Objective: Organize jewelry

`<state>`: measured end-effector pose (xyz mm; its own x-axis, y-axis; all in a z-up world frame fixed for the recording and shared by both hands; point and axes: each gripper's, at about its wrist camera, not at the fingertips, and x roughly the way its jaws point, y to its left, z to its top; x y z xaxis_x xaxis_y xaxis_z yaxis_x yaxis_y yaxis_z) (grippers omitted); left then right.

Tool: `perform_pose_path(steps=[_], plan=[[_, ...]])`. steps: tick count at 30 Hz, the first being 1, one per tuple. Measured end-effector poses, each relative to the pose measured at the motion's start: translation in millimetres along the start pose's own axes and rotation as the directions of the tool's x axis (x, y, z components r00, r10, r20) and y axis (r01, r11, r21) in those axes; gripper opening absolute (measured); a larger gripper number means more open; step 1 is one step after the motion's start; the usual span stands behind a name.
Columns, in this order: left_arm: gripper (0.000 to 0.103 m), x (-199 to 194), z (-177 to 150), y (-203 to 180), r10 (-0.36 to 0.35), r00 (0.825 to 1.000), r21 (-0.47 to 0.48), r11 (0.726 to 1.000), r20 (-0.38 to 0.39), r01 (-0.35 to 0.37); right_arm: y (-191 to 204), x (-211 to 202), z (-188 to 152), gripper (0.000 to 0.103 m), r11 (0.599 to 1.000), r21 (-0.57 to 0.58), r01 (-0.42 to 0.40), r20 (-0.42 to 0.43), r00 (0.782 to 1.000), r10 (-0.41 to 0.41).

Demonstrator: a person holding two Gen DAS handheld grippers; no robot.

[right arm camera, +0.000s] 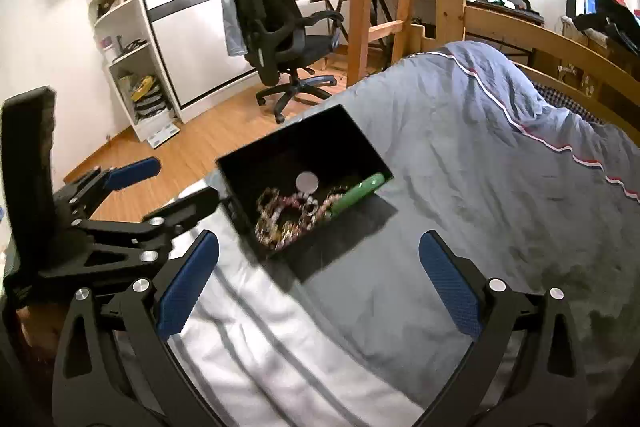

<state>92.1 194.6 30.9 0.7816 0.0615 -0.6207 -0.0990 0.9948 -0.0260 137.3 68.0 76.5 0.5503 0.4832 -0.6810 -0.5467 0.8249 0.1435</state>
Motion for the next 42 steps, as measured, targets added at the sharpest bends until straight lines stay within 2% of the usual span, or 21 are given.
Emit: perform_pose_path(steps=[4, 9, 12, 17, 23, 42], plan=[[0.097, -11.3, -9.2, -6.6, 0.041, 0.999, 0.054, 0.998, -0.020, -0.040, -4.8, -8.1, -16.7, 0.099, 1.000, 0.010, -0.025, -0.012, 1.000, 0.025], [0.097, -25.3, -17.3, -6.7, 0.049, 0.998, 0.066, 0.997, -0.039, -0.046, -14.2, -15.6, -28.9, 0.099, 0.997, 0.056, -0.045, -0.002, 0.999, 0.046], [0.097, -27.3, -23.7, -10.5, 0.058, 0.995, 0.094, 0.994, -0.077, -0.051, -14.8, -18.1, -32.3, 0.099, 0.996, 0.071, -0.055, 0.004, 0.998, 0.055], [0.097, -37.7, -28.2, -23.3, 0.081, 0.996, 0.142, 0.987, -0.042, -0.074, -12.0, -23.5, -33.9, 0.099, 0.996, 0.068, -0.062, 0.016, 0.998, 0.061], [0.097, -34.7, -32.6, -38.4, 0.108, 0.994, 0.212, 0.972, -0.036, -0.098, -13.6, -25.7, -35.1, 0.099, 0.995, 0.085, -0.061, 0.025, 0.998, 0.059], [0.097, -32.4, -33.0, -42.8, 0.102, 0.994, 0.227, 0.970, -0.047, -0.088, -20.3, -25.2, -42.9, 0.099, 0.994, 0.096, -0.049, 0.023, 0.999, 0.047]])
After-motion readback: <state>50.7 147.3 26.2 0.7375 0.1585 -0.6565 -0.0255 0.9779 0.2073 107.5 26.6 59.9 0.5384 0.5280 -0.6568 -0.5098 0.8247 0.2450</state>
